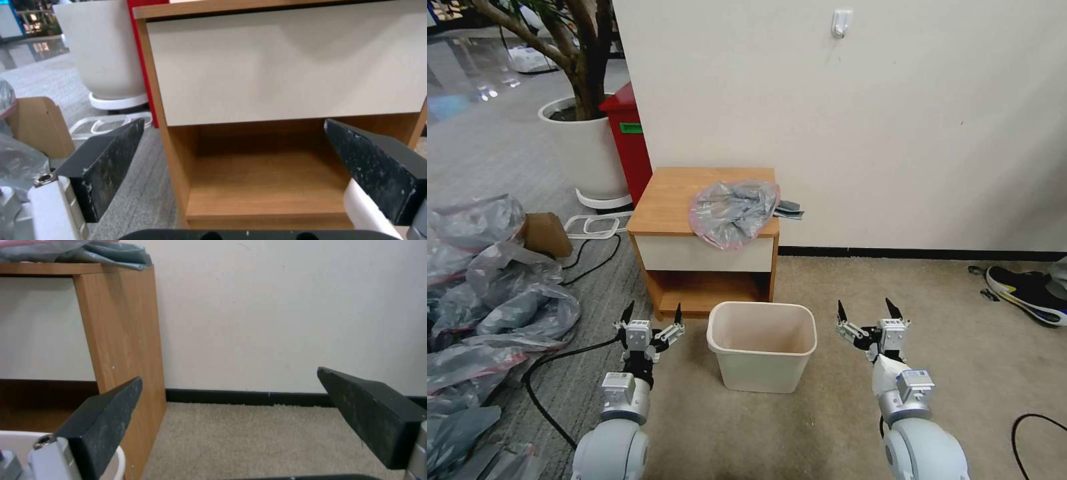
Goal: Pick up the garbage bag from the table and place it over the trash can.
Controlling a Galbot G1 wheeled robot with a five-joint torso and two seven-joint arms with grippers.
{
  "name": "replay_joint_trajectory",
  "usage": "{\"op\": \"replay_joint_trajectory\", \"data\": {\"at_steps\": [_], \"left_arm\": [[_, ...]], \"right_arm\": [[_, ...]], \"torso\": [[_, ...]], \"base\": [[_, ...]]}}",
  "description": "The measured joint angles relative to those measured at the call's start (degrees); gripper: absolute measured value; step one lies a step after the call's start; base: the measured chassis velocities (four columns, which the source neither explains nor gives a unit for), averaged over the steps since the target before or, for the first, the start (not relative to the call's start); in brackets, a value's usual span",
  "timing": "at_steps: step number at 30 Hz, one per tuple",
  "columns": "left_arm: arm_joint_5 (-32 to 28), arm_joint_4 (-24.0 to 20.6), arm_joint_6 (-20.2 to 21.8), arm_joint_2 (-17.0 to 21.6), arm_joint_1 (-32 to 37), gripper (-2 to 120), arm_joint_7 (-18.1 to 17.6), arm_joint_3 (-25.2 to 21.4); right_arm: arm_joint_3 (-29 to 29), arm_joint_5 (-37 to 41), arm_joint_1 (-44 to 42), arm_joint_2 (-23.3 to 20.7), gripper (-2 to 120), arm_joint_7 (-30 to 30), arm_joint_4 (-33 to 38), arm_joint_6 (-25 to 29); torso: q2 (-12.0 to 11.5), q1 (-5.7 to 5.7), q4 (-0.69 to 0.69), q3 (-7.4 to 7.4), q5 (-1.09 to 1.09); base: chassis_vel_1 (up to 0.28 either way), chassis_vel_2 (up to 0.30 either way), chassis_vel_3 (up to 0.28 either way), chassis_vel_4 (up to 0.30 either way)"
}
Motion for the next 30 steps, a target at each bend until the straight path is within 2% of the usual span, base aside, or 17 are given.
{"op": "replay_joint_trajectory", "data": {"at_steps": [25, 30], "left_arm": [[0.0, 0.0, 0.0, 0.0, 0.0, 100, 0.0, 0.0], [-1.2, -0.4, -0.1, 0.9, 0.6, 99, 0.4, -1.1]], "right_arm": [[0.0, 0.0, 0.0, 0.0, 100, 0.0, 0.0, 0.0], [0.0, 1.2, -0.3, -0.3, 100, -0.2, 0.5, 0.1]], "torso": [[0.0, 0.00, 0.00, 0.00, 0.00], [0.0, 0.00, 0.00, 0.00, -0.01]], "base": [[0.000, 0.000, 0.000, 0.000], [0.000, 0.000, 0.000, 0.000]]}}
